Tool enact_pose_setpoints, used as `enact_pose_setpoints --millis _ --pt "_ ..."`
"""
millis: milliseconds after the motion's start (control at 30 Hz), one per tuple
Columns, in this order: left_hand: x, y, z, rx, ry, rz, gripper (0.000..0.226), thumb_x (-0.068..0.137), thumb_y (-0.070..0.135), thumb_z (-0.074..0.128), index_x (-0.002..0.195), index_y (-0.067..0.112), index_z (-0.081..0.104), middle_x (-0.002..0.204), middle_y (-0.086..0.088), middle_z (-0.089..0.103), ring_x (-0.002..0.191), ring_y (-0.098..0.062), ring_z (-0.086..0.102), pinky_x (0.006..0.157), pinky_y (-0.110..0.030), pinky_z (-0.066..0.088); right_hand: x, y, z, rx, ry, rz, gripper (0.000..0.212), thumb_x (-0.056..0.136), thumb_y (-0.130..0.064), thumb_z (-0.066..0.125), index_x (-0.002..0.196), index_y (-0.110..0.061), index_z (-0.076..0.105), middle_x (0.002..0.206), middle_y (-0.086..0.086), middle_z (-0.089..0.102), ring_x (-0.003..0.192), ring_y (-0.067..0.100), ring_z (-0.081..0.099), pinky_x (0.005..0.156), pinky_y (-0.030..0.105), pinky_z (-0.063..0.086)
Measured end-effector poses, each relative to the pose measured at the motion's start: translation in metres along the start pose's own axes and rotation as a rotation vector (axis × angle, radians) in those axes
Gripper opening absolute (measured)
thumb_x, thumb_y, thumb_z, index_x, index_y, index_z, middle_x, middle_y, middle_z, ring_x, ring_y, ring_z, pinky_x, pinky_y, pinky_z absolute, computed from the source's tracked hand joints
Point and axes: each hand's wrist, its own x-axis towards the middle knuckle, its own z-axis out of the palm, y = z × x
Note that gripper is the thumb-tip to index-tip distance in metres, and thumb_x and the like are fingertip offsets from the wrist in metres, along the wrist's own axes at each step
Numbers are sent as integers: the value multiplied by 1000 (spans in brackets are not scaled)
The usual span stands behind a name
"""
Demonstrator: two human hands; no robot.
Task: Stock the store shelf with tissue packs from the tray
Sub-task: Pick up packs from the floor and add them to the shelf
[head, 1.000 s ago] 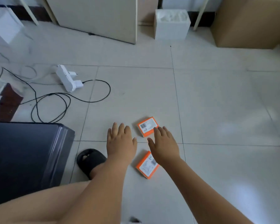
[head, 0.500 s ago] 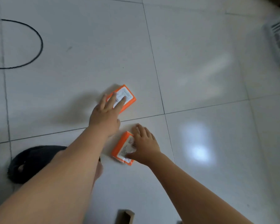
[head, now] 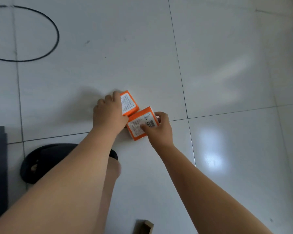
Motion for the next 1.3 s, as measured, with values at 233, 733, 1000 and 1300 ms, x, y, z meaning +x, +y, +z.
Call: enact_pose_setpoints --millis 233,733,1000,1300 --pt "-33 -28 -56 -659 155 -370 59 80 34 74 131 24 47 111 1 64 98 -27 60 78 -32 44 -26 -49 -15 156 13 -118 37 84 -10 80 99 -37 60 97 -14 72 85 -4 70 70 14 55" --pt "-156 -12 -231 -1812 5 -345 63 95 66 50 138 20 61 128 -17 71 117 -34 69 103 -51 50 -151 -207 -79 197 -121 -721 47 82 -18 83 104 -43 50 103 -20 62 95 3 66 74 21 58" --pt "-282 -19 -318 -1934 425 -244 64 87 24 68 147 7 52 142 -30 57 119 -40 62 108 -55 49 -255 -276 -71 175 -8 -1351 53 83 -8 77 131 -20 58 124 4 58 113 23 53 96 26 43" --pt "-427 -20 -375 -2069 871 -206 66 85 27 61 146 1 55 134 -22 64 111 -34 62 99 -45 54 -395 -285 -74 204 -384 -1714 53 96 -23 61 149 -29 50 156 6 38 137 23 48 92 46 55"
